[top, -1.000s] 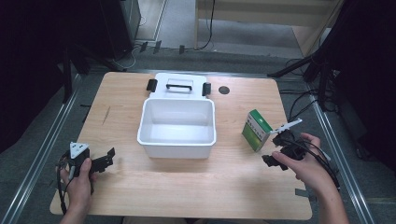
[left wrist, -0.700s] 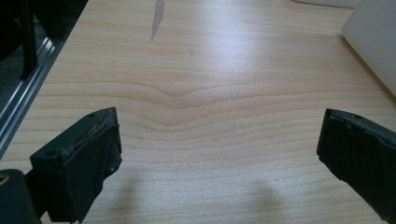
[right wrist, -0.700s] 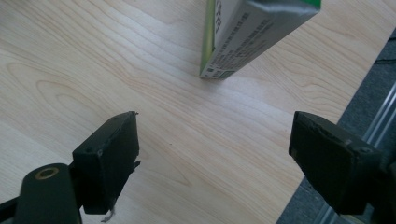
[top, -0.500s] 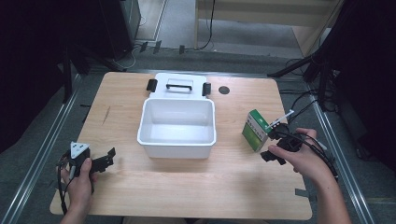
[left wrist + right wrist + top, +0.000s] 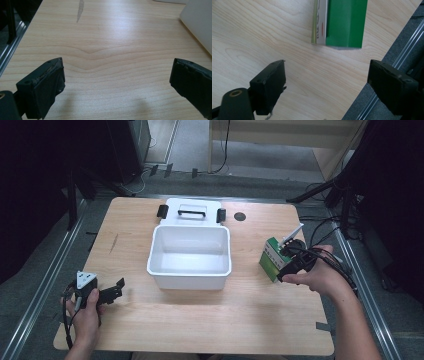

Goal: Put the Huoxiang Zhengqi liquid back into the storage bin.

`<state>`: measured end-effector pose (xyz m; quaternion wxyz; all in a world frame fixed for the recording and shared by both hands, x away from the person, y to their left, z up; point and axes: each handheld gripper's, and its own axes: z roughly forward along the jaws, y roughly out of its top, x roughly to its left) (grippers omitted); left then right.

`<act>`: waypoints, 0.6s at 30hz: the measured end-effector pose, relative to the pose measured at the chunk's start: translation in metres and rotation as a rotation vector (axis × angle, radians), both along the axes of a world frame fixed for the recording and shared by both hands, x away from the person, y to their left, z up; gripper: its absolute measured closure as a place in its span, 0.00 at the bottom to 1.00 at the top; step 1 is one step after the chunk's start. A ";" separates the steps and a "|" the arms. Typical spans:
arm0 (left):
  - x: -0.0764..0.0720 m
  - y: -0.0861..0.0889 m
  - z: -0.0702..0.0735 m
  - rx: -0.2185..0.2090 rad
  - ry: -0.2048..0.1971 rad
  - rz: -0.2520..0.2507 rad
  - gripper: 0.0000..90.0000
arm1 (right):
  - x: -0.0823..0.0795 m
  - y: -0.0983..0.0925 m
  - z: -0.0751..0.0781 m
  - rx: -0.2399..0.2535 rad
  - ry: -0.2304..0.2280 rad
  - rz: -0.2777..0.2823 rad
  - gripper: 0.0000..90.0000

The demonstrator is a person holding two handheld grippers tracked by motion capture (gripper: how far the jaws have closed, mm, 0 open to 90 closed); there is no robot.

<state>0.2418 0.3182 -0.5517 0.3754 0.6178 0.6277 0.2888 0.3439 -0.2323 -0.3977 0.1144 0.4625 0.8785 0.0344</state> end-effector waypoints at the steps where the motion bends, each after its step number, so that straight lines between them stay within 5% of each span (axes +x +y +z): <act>1: 0.000 0.000 0.000 0.002 -0.002 -0.004 0.01 | 0.003 0.000 0.000 0.004 0.000 0.001 0.20; 9: 0.001 -0.001 0.000 0.009 -0.001 -0.017 0.01 | 0.019 0.005 0.005 -0.001 0.017 -0.016 0.29; 18: 0.001 -0.001 0.000 0.001 -0.003 -0.037 0.01 | 0.034 0.012 -0.002 0.062 0.058 -0.023 0.35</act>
